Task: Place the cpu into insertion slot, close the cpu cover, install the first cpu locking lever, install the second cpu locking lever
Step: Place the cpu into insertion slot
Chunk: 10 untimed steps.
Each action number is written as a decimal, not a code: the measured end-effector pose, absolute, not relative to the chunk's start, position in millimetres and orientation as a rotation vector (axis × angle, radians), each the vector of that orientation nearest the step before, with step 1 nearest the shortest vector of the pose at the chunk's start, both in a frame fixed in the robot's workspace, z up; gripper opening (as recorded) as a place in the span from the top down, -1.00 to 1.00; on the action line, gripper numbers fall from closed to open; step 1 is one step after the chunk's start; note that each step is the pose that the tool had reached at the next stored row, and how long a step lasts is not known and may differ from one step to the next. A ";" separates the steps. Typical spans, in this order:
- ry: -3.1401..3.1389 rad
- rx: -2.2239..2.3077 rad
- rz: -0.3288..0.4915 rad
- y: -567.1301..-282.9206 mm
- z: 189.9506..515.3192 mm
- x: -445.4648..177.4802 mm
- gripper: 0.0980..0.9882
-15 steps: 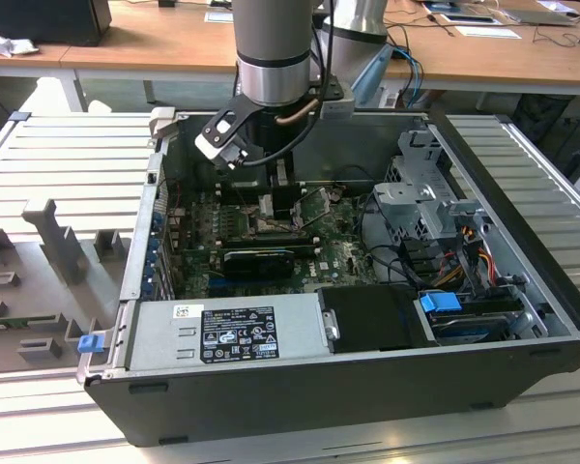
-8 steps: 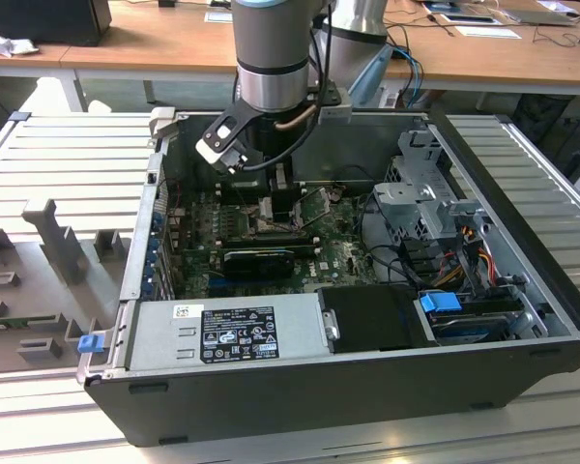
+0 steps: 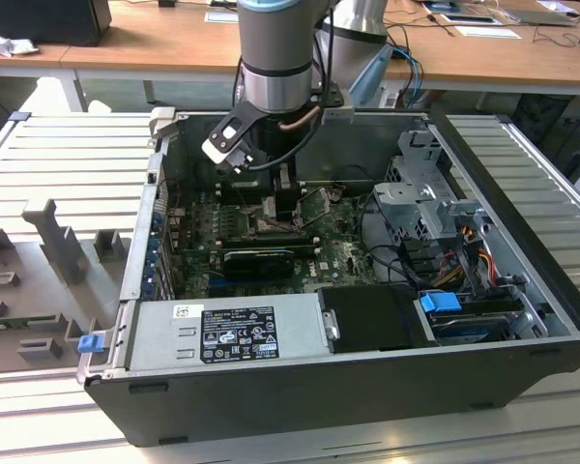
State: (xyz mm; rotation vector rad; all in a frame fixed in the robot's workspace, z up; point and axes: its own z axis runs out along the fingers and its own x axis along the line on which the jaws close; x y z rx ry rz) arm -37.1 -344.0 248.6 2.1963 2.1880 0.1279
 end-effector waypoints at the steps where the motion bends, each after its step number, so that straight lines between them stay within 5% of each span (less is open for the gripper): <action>1: 2.188 2.196 0.128 -343.6 247.5 -37.0 0.03; 10: 2.188 2.196 0.128 -342.9 242.5 -37.0 0.03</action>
